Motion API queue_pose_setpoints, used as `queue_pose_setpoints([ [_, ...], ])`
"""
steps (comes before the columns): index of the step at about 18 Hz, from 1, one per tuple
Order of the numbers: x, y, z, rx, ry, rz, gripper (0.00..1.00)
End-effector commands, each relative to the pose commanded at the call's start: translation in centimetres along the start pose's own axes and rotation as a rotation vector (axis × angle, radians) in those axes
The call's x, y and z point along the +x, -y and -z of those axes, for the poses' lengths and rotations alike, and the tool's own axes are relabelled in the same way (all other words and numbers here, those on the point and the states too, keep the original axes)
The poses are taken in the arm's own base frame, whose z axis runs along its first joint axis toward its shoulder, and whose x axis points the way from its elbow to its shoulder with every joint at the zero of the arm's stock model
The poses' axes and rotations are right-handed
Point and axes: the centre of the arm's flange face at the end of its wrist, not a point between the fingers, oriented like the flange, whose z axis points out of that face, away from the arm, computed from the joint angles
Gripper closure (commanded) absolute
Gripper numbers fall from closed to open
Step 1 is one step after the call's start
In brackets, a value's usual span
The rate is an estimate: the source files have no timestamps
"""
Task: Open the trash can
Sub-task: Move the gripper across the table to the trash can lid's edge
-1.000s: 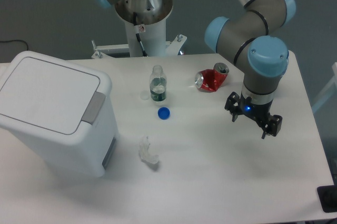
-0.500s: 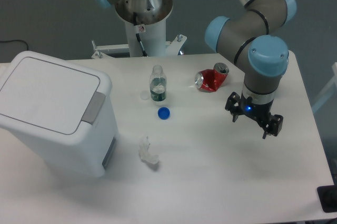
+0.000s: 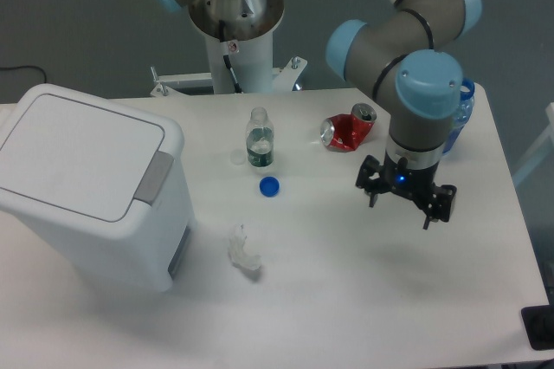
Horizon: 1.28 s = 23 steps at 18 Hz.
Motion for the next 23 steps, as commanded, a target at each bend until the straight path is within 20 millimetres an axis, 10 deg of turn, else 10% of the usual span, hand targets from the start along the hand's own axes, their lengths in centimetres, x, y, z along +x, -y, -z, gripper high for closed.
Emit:
queue_pose_setpoints([
  [7,3.6,2.3,2.7,0.117,-0.079,0.163,0.03],
  [12,6.9,4.3,5.0,0.179,-0.134,0.262,0.63],
  [23,14.1,6.7,12.5,0.313,-0.296,0.321,0.87],
])
